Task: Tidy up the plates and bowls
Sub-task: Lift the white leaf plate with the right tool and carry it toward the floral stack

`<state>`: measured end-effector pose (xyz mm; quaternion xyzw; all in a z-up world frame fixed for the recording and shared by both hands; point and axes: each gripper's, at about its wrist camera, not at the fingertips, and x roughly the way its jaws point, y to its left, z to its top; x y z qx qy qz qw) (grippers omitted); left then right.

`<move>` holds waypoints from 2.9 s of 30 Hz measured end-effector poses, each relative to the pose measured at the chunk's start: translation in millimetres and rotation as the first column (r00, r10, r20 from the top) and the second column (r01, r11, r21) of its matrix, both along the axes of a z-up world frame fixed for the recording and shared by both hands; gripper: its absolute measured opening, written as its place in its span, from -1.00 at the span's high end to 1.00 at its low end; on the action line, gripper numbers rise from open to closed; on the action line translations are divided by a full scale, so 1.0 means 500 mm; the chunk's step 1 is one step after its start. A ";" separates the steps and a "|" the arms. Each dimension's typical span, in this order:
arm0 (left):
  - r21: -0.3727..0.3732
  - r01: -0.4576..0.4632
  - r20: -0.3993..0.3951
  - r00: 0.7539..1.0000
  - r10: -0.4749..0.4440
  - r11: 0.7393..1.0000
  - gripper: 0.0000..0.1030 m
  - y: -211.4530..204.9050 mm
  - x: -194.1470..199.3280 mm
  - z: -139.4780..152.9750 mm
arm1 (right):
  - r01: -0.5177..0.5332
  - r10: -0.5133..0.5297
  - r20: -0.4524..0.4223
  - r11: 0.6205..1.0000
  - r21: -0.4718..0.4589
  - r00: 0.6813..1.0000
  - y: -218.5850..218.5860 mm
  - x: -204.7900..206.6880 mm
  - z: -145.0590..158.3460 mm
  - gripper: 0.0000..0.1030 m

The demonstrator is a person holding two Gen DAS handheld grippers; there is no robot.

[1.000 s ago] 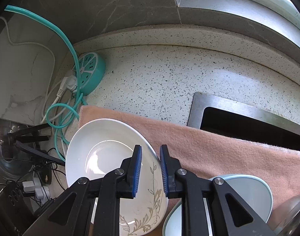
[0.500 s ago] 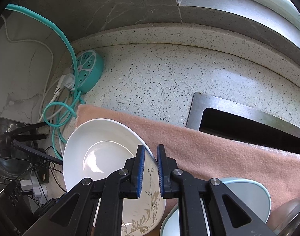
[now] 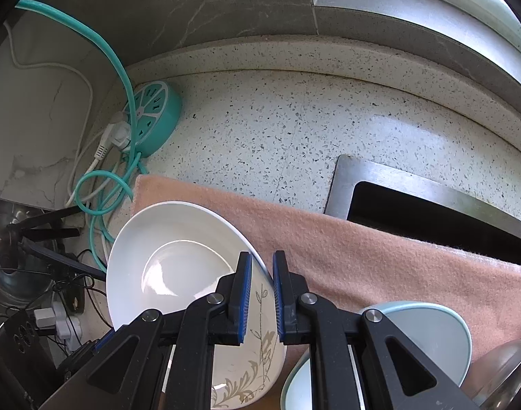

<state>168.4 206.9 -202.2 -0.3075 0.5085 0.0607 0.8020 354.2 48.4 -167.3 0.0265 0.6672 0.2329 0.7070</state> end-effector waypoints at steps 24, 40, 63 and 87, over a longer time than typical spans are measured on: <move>0.021 -0.057 0.002 0.998 0.057 0.998 0.82 0.050 -0.039 0.023 | -0.042 0.044 -0.042 0.998 0.044 0.998 0.025 -0.064 0.015 0.77; 0.055 -0.035 0.037 0.999 0.033 0.998 0.82 0.051 -0.064 0.063 | -0.003 0.006 -0.038 0.997 0.080 0.999 0.013 -0.109 0.049 0.77; 0.077 -0.056 0.084 0.995 0.049 0.995 0.82 0.014 -0.152 0.136 | 0.005 -0.004 -0.012 0.991 0.133 1.000 -0.043 -0.197 0.124 0.77; 0.090 -0.055 0.099 0.994 0.046 0.994 0.82 -0.060 -0.256 0.172 | -0.004 0.005 -0.003 0.985 0.171 1.000 -0.117 -0.311 0.173 0.77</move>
